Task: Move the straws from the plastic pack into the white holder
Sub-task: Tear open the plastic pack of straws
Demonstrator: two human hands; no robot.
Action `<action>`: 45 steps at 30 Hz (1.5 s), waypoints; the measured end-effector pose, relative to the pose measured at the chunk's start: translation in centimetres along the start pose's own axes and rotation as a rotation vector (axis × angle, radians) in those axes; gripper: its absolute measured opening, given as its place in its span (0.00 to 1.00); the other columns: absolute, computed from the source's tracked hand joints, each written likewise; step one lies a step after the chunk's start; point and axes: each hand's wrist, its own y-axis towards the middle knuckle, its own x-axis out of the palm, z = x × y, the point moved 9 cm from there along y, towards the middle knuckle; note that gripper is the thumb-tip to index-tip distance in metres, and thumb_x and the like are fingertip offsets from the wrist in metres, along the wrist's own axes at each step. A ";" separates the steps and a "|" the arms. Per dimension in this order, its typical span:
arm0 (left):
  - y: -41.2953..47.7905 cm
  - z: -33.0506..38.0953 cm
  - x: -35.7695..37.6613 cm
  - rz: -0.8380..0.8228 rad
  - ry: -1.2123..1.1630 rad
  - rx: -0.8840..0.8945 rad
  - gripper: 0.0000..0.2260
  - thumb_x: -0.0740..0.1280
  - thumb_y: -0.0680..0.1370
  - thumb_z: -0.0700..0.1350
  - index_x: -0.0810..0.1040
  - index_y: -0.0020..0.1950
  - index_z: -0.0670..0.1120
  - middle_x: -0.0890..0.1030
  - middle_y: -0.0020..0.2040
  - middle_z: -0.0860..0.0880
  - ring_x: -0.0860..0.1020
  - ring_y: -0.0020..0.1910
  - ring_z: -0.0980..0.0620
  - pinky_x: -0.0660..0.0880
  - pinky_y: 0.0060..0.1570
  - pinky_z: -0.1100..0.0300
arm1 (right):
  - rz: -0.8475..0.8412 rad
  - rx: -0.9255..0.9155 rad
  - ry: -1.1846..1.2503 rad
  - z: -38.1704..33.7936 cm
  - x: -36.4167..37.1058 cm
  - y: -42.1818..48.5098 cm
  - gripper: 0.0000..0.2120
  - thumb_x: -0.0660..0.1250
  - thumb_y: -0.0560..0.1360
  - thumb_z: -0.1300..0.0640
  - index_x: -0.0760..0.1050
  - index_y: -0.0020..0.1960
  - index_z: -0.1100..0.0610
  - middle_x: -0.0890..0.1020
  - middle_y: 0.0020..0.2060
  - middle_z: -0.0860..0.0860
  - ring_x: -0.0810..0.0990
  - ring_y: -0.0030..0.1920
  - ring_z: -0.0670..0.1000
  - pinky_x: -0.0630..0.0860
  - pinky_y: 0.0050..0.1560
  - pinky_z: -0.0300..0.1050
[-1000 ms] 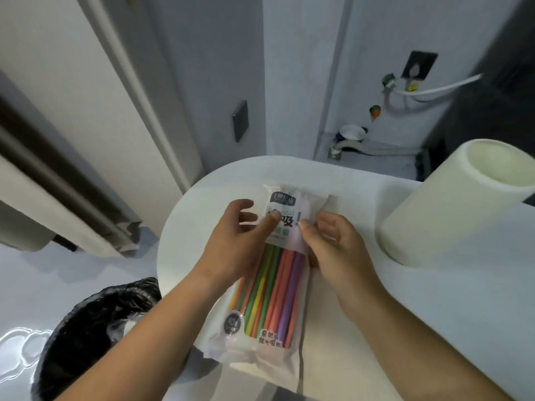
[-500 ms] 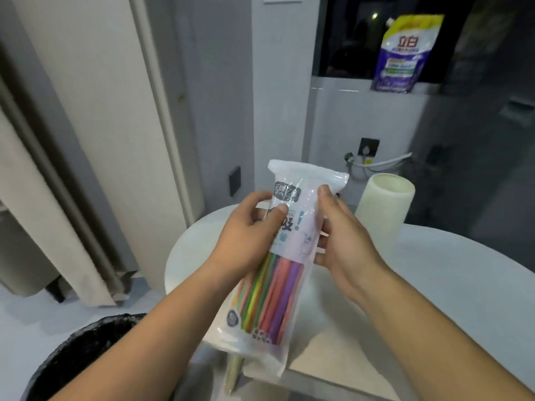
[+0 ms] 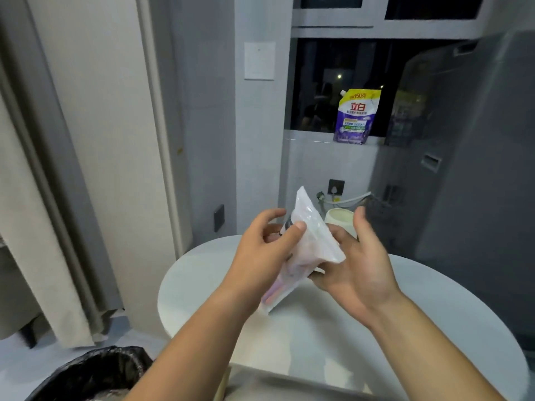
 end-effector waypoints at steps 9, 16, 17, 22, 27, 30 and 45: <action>-1.9 0.4 -0.7 -0.049 0.070 0.029 0.18 0.82 0.68 0.53 0.75 0.42 0.46 0.85 0.49 0.46 0.83 0.53 0.51 0.80 0.50 0.60 | 0.020 -0.076 -0.291 -0.4 0.7 -1.8 0.13 0.67 0.76 0.49 0.73 0.47 0.59 0.85 0.45 0.57 0.85 0.47 0.53 0.80 0.41 0.42; -3.0 0.9 0.0 -0.135 0.018 0.022 0.16 0.78 0.73 0.47 0.76 0.42 0.36 0.87 0.50 0.54 0.84 0.49 0.59 0.75 0.40 0.76 | 0.050 -0.072 -0.351 -0.5 1.0 -1.8 0.08 0.70 0.77 0.55 0.74 0.48 0.59 0.82 0.47 0.61 0.83 0.49 0.56 0.81 0.46 0.50; -3.0 0.8 0.0 -0.145 0.012 0.020 0.16 0.77 0.73 0.46 0.76 0.42 0.36 0.87 0.52 0.54 0.84 0.52 0.58 0.75 0.41 0.76 | 0.053 -0.067 -0.345 -0.5 1.0 -1.8 0.08 0.70 0.77 0.55 0.75 0.48 0.59 0.83 0.49 0.62 0.84 0.49 0.56 0.82 0.46 0.50; -3.3 0.8 -0.2 -0.173 0.014 0.007 0.11 0.75 0.76 0.45 0.79 0.41 0.39 0.86 0.55 0.54 0.83 0.55 0.54 0.76 0.47 0.73 | 0.069 -0.039 -0.319 0.2 1.0 -1.9 0.06 0.69 0.78 0.57 0.75 0.49 0.60 0.83 0.54 0.64 0.83 0.50 0.55 0.82 0.48 0.50; -3.7 0.9 -0.1 -0.184 -0.020 -0.006 0.07 0.75 0.76 0.43 0.80 0.39 0.45 0.85 0.58 0.54 0.82 0.56 0.56 0.74 0.42 0.77 | 0.066 -0.027 -0.303 0.6 1.0 -1.9 0.04 0.69 0.78 0.58 0.76 0.46 0.58 0.85 0.45 0.55 0.83 0.48 0.52 0.81 0.50 0.49; -3.9 0.7 -0.2 -0.178 -0.029 -0.020 0.07 0.74 0.76 0.42 0.80 0.40 0.45 0.85 0.59 0.56 0.82 0.56 0.56 0.74 0.41 0.78 | 0.061 -0.023 -0.290 0.8 1.0 -2.0 0.04 0.69 0.77 0.59 0.77 0.45 0.59 0.85 0.44 0.55 0.83 0.47 0.53 0.81 0.50 0.49; -4.0 0.6 -0.7 -0.078 0.106 0.058 0.10 0.71 0.80 0.43 0.81 0.38 0.45 0.84 0.56 0.46 0.81 0.55 0.50 0.72 0.44 0.79 | 0.059 -0.083 -0.468 1.3 0.6 -1.6 0.10 0.65 0.80 0.61 0.82 0.51 0.67 0.87 0.48 0.58 0.86 0.50 0.55 0.80 0.55 0.50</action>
